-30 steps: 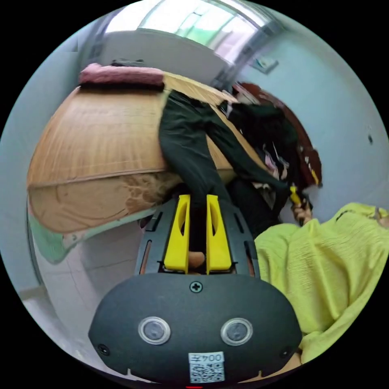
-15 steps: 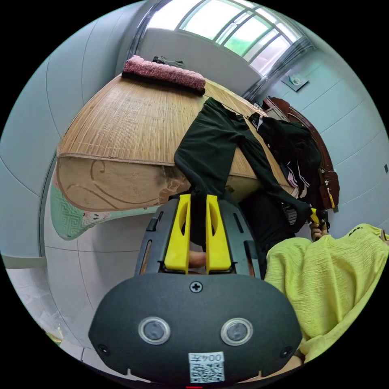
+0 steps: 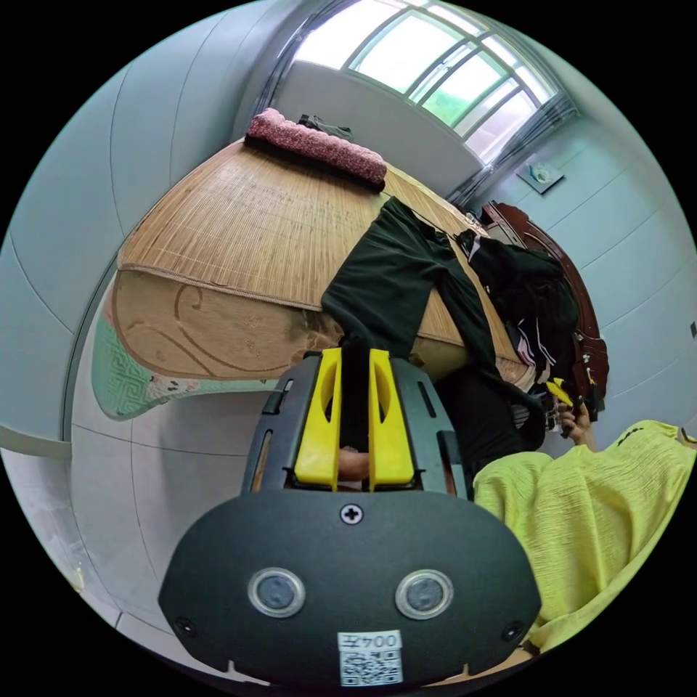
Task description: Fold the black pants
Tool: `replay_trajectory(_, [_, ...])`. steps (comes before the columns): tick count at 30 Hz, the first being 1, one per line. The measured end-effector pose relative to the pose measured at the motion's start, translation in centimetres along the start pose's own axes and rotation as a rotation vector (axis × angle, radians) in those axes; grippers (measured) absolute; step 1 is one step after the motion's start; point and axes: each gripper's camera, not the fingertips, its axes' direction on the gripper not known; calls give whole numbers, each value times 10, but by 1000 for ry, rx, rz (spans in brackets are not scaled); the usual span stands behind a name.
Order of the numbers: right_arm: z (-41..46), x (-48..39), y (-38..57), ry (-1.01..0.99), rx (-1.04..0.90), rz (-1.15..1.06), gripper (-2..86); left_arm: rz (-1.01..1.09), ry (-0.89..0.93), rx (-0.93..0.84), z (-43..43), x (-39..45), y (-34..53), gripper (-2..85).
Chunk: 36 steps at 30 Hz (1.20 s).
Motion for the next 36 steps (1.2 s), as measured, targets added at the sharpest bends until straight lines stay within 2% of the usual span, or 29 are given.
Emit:
replay_trajectory(4, [84,8,-28,50,-208,-17,140,7,-13,13,-2,7,3,20])
replay_trajectory(6, [107,12,-20,26,-219,-3,143,11,-16,37,-5,9,3,21])
replay_trajectory(8, [129,15,-2,-92,-233,3,157,15,-17,70,-8,11,-4,21])
replay_trajectory(13, [171,1,40,-100,-359,-88,168,105,-13,171,-21,33,-96,26])
replay_trajectory(17, [178,5,56,-142,-293,-33,159,204,-60,224,-13,65,-184,37])
replay_trajectory(20, [186,-7,59,-105,-300,-75,162,201,6,195,24,69,-239,57])
replay_trajectory(22, [193,-25,62,-31,-314,-140,168,157,159,184,48,59,-251,64])
replay_trajectory(24, [199,-39,65,28,-304,-181,166,158,303,255,49,59,-238,62])
replay_trajectory(29, [203,-55,70,80,-263,-177,120,279,177,332,48,92,-156,73])
replay_trajectory(32, [207,-59,66,82,-301,-194,110,328,214,252,67,113,-97,107])
replay_trajectory(36, [214,-63,53,68,-387,-206,94,412,206,49,117,159,-28,164])
